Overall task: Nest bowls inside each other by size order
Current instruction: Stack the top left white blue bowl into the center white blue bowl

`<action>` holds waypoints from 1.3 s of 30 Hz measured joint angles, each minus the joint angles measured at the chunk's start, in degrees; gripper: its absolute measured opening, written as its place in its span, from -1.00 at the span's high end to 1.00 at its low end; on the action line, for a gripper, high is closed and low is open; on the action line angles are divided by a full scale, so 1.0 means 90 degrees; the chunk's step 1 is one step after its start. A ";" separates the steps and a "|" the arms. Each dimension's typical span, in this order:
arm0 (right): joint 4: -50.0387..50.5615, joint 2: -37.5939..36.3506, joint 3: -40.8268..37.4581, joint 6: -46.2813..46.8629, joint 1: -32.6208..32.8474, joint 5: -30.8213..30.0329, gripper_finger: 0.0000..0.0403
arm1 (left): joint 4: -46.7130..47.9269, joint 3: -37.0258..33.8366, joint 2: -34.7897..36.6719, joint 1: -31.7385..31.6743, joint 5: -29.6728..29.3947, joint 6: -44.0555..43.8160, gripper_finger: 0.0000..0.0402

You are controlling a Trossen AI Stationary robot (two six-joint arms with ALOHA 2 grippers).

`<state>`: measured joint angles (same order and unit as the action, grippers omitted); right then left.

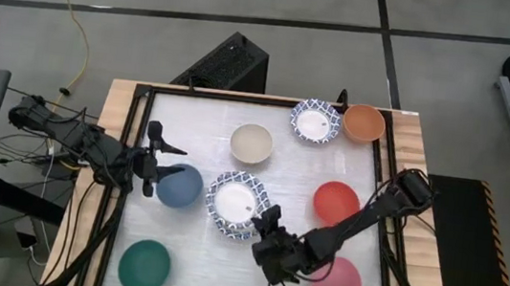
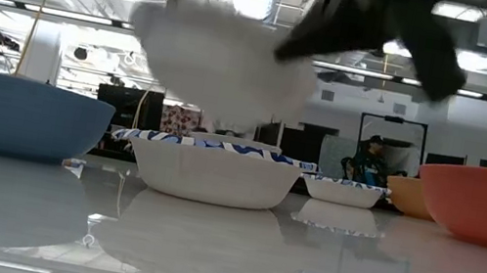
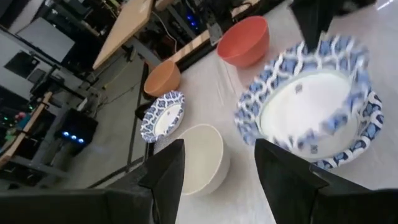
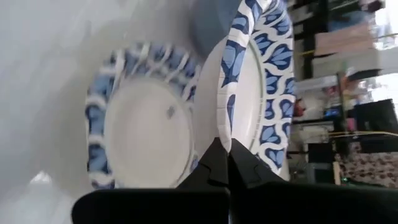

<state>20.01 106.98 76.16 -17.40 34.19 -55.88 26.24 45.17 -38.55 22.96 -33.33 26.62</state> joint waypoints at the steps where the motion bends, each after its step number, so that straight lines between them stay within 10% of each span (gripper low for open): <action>1: 0.0002 -0.0002 0.0047 0.0134 0.0051 -0.0023 0.99 | 0.0089 0.0000 -0.0005 0.0000 0.0008 -0.0063 0.08; 39: 0.0724 0.0548 0.0068 0.1604 -0.0004 0.0567 1.00 | 0.0556 -0.0003 -0.0019 0.0000 0.0332 -0.0411 0.08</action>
<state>26.53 111.91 76.77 -2.97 34.15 -50.77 31.25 45.14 -38.72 22.96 -30.35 22.92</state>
